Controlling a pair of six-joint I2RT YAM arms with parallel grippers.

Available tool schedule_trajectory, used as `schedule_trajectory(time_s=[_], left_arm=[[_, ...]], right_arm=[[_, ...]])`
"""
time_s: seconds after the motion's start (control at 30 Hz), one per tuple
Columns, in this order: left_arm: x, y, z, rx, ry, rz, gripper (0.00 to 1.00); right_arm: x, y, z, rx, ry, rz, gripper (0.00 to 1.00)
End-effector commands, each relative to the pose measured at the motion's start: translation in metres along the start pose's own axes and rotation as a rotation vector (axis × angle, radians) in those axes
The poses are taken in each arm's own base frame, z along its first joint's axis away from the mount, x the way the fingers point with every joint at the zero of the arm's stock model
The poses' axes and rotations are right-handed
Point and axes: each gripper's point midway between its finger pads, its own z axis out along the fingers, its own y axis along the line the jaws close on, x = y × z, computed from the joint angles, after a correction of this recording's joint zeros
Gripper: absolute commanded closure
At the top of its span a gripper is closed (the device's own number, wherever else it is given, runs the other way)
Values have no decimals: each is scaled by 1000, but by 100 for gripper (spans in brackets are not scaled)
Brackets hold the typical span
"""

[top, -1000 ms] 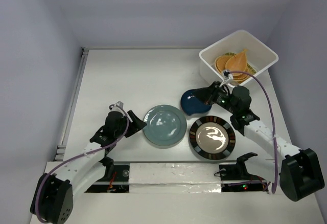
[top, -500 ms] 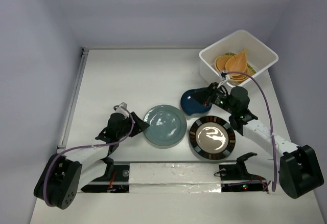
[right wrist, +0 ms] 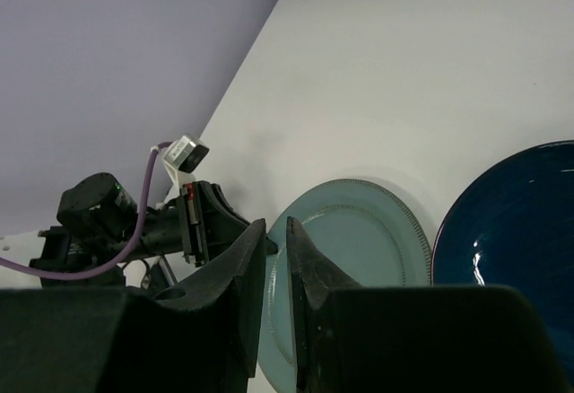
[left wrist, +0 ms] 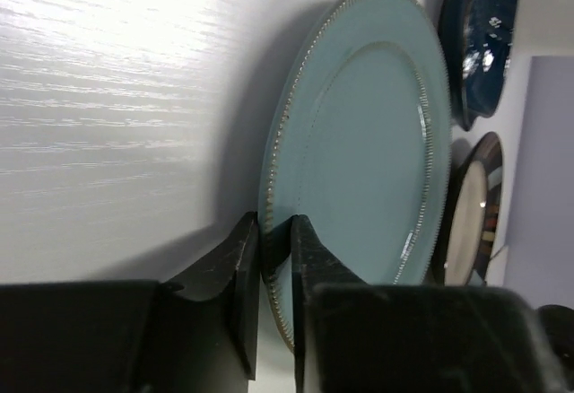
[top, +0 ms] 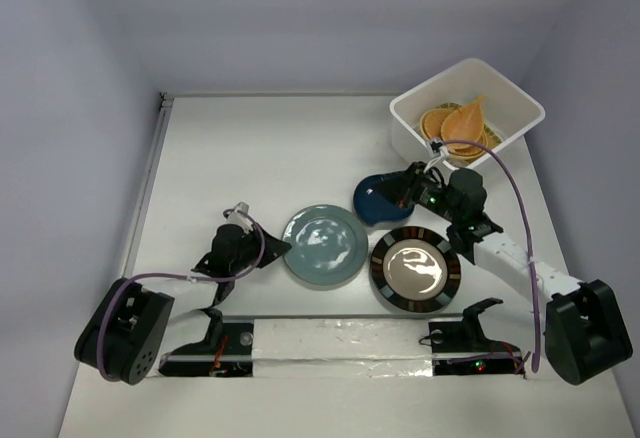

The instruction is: Place the plates into the plastic bin on the countertop

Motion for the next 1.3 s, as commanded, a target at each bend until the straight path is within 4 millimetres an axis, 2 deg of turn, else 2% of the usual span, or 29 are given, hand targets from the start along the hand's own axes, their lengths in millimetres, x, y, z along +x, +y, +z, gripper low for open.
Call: schedule_trajectory(time_s=[0.0, 0.1, 0.13, 0.17, 0.2, 0.23, 0.27, 0.3, 0.33, 0.37, 0.43, 0.47, 0.53, 0.73, 0.97, 1.07, 1.27], left_arm=[[-2, 5, -4, -2, -42, 4, 99], [-11, -2, -8, 6, -77, 2, 100], [-13, -4, -9, 5, -86, 4, 100], [-19, -9, -11, 10, -103, 10, 100], [-25, -14, -17, 18, -129, 20, 100], [-29, -19, -21, 28, -149, 23, 100], [-36, -27, -25, 46, -172, 26, 100], [-46, -35, -34, 70, -220, 28, 100], [-51, -42, -39, 87, -238, 27, 100], [-58, -52, -45, 109, -263, 32, 100], [-68, -62, -58, 132, -305, 39, 100], [-74, -73, -64, 153, -322, 45, 100], [-78, -81, -72, 170, -329, 49, 100], [-94, -115, -92, 261, -355, 56, 100], [-119, -163, -131, 379, -434, 94, 100], [-121, -175, -141, 415, -435, 101, 100], [-120, -184, -149, 460, -428, 87, 100]], right_arm=[[-8, 13, 2, -53, -36, -40, 79], [-4, 18, 1, -65, -15, -44, 77], [1, 23, 2, -84, 8, -51, 64], [5, 34, 5, -109, 30, -64, 56], [14, 34, 7, -99, 68, -77, 49], [20, 34, 12, -84, 84, -83, 35], [23, 37, 16, -84, 100, -91, 30], [36, 45, 20, -97, 132, -96, 25], [41, 46, 23, -97, 143, -93, 18], [47, 41, 27, -80, 149, -81, 15], [56, 45, 30, -97, 150, -56, 7], [59, 42, 32, -94, 152, -44, 6], [67, 43, 35, -98, 160, -32, 6], [79, 27, 42, -37, 142, 9, 3], [95, 1, 45, 50, 137, 30, 0], [98, -4, 48, 62, 136, 35, 0], [109, -7, 59, 31, 163, 61, 0]])
